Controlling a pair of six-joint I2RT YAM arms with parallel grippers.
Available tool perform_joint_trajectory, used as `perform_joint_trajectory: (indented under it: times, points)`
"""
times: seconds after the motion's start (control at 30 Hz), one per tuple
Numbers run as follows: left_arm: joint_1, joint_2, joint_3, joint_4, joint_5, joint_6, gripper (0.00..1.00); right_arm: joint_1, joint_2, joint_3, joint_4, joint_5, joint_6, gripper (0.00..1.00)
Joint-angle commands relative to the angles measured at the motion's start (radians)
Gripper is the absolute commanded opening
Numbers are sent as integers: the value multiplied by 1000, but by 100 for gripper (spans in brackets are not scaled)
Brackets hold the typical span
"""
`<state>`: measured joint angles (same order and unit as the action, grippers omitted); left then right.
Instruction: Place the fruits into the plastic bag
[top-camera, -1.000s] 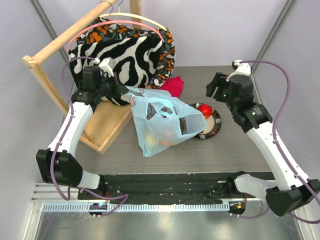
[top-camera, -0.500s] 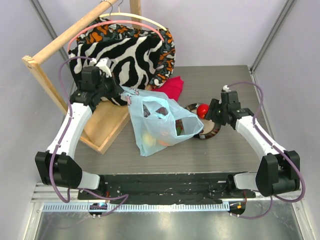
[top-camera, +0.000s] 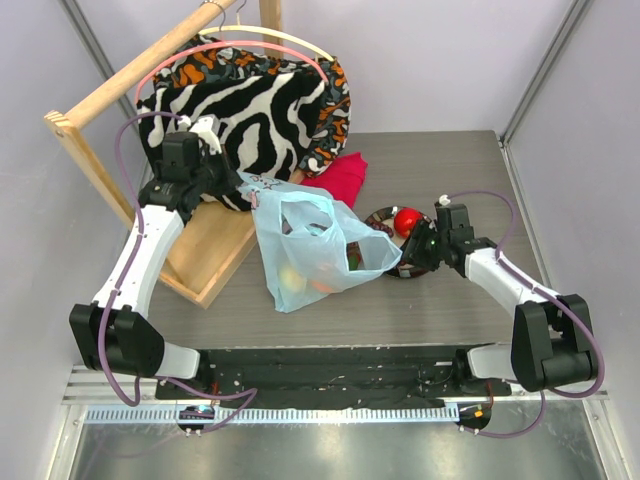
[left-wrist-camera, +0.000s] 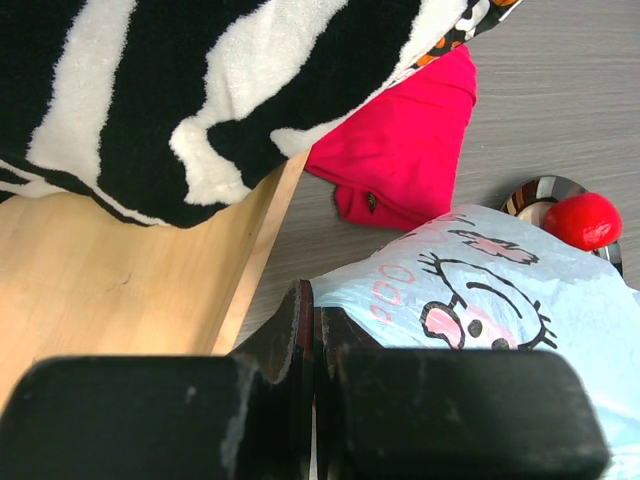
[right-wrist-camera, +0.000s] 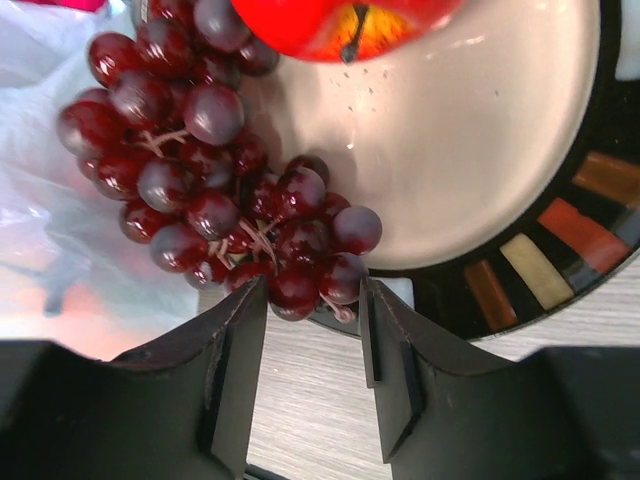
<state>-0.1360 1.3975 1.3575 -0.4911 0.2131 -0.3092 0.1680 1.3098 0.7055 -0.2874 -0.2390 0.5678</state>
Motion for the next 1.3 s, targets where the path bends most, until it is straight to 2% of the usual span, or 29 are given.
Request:
perform_joint_trajectory:
  times: [0.0, 0.43, 0.6, 0.87, 1.0, 1.1, 1.27]
  points:
    - [6, -32, 40, 17, -8, 10, 0, 2, -15, 5, 85, -22, 34, 49]
    - [6, -29, 37, 20, 6, 7, 0, 2, -7, -11, 44, 23, 24, 44]
    - [6, -32, 37, 23, 12, 4, 0, 2, -27, -29, 19, 59, 30, 47]
    - [6, -29, 35, 28, 28, -2, 0, 2, -9, -64, 105, 7, 78, 57]
    - [6, -31, 35, 28, 31, -2, 0, 1, -3, -90, 169, -8, 101, 58]
    - [7, -31, 37, 29, 31, -4, 0, 2, 6, -107, 211, -20, 119, 57]
    - [6, -28, 35, 31, 34, -4, 0, 2, 11, -118, 238, -19, 132, 47]
